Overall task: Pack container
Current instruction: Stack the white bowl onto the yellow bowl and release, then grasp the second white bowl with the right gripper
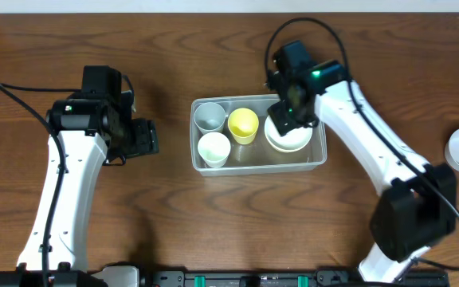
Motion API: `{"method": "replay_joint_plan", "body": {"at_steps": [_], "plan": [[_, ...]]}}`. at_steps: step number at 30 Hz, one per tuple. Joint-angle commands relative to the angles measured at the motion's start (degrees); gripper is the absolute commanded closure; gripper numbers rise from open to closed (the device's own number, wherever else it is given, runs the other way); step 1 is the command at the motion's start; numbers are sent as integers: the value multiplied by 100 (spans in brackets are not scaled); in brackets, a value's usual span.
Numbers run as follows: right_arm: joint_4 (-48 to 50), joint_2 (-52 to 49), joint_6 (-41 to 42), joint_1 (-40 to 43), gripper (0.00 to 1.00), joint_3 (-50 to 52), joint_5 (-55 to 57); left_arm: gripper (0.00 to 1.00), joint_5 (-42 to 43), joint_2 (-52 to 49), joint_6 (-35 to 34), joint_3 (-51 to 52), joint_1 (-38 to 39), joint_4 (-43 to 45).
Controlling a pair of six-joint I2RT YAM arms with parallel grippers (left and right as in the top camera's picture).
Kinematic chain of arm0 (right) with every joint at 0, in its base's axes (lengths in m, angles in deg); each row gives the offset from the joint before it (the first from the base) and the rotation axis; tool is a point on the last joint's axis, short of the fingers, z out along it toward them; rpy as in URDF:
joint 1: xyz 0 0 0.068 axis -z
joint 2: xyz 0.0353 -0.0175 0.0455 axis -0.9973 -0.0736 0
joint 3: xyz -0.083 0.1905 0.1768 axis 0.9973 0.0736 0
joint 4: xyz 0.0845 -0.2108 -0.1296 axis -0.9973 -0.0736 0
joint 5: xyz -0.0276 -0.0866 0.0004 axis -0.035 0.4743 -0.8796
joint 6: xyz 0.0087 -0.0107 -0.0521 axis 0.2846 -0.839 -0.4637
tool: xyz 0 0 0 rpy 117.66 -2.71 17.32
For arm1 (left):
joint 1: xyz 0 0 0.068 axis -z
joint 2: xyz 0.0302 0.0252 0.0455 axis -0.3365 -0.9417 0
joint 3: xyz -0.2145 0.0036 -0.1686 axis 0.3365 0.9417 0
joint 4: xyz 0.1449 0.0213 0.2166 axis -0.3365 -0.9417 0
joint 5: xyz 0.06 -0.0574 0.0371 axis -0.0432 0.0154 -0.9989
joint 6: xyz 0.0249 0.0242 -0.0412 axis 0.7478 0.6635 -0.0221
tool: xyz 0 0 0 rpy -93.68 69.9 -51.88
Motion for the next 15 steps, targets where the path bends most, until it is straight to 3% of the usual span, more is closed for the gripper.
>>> {"method": "replay_joint_plan", "body": {"at_steps": [1,8,15], "plan": [[7,870,616,588,35,-219,973,23,57,42,81,-11,7,-31],[26,1825,1154,2785,19,-219,1051,23,59,42,81,-11,7,-31],[-4,1362,1130,4819,16,-175,549,23,57,42,79,-11,7,-33]]}}
